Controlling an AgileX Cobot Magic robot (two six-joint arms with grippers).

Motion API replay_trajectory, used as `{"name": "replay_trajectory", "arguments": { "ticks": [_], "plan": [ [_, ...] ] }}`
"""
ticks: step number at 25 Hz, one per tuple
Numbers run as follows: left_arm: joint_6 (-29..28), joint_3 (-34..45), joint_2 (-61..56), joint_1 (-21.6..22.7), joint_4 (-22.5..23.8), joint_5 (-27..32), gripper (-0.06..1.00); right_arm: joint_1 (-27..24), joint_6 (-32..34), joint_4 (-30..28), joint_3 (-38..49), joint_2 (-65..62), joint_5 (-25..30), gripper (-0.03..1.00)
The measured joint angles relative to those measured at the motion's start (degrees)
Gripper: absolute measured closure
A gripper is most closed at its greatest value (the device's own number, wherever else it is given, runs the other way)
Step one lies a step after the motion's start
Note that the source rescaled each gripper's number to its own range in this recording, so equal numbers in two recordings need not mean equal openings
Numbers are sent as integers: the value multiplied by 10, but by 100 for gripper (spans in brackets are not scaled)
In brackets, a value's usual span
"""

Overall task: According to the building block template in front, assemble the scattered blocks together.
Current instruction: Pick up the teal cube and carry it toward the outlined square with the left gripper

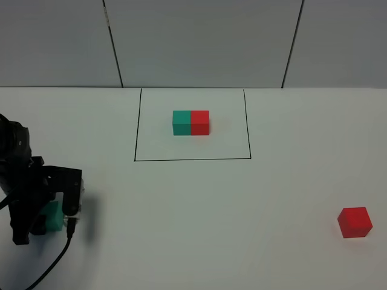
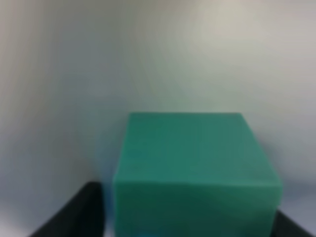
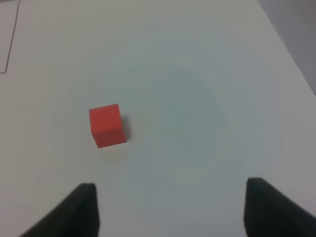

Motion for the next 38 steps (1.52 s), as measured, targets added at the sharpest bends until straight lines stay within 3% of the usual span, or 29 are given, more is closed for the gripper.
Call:
{"name": "replay_trajectory", "arguments": {
  "ticks": [5, 19, 28, 38],
  "plan": [
    [49, 0, 0, 3, -22, -3, 94, 0, 0, 0, 0, 0, 0, 39],
    [49, -5, 1, 3, -22, 1, 94, 0, 0, 0, 0, 0, 0, 39],
    [-84, -87, 23, -44, -19, 100, 94, 0, 0, 0, 0, 0, 0, 39],
    [-187, -184, 23, -169, 28, 150, 94, 0, 0, 0, 0, 0, 0, 39]
  ]
}}
